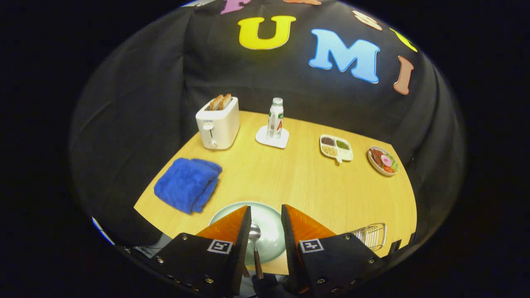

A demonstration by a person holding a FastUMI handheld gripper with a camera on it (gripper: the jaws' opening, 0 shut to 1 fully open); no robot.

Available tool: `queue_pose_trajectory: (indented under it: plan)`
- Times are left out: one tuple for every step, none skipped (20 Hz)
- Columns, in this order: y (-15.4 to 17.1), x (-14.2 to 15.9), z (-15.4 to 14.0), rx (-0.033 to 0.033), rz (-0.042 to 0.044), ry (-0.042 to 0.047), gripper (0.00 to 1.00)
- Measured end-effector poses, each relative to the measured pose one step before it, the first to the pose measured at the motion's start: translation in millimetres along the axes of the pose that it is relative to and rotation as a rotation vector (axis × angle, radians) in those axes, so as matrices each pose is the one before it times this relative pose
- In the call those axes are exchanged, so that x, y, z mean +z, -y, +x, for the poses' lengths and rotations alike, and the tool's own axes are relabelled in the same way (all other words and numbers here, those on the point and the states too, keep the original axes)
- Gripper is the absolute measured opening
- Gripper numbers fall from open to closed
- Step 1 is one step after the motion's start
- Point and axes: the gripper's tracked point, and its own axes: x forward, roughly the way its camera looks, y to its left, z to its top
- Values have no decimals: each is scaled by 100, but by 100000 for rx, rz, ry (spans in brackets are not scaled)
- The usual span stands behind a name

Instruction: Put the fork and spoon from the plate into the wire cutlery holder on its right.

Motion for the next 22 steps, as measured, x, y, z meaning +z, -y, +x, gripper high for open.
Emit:
queue_pose_trajectory:
  plan:
    - [-154, -1022, 692, 317, 11, -3280, 44]
    - [-246, -1180, 746, 295, 227, -2970, 44]
    - [-145, -913, 671, 423, 505, -3212, 44]
    - [-72, -1040, 729, 576, 228, -2816, 45]
    - [-80, -724, 586, 456, 45, -2684, 45]
    - [-56, -994, 645, 346, 46, -2577, 45]
    - [-67, -732, 390, 799, -114, -2014, 44]
    - [-78, -735, 701, 755, -132, -1834, 45]
    - [-36, -668, 601, 856, -344, -1788, 45]
    - [-107, -785, 613, 900, -442, -1905, 44]
    - [-296, -567, 436, 936, -435, -1590, 44]
    - [-114, -749, 521, 730, -549, -1600, 45]
    - [5, -557, 458, 368, -123, -1607, 45]
    - [-108, -708, 491, 604, 75, -1947, 45]
    - [-176, -623, 461, 678, -25, -1817, 45]
    - [-180, -472, 525, 564, 6, -1203, 44]
    - [-67, -320, 326, 343, -375, -1050, 44]
    - [110, -405, 344, -156, -373, -917, 45]
    - [70, -133, 318, -12, -446, -803, 45]
    - [-4, -299, 416, -203, -724, -906, 44]
    - [95, -197, 303, -688, -809, -1040, 44]
    - [271, -254, 220, -1368, -909, -1039, 44]
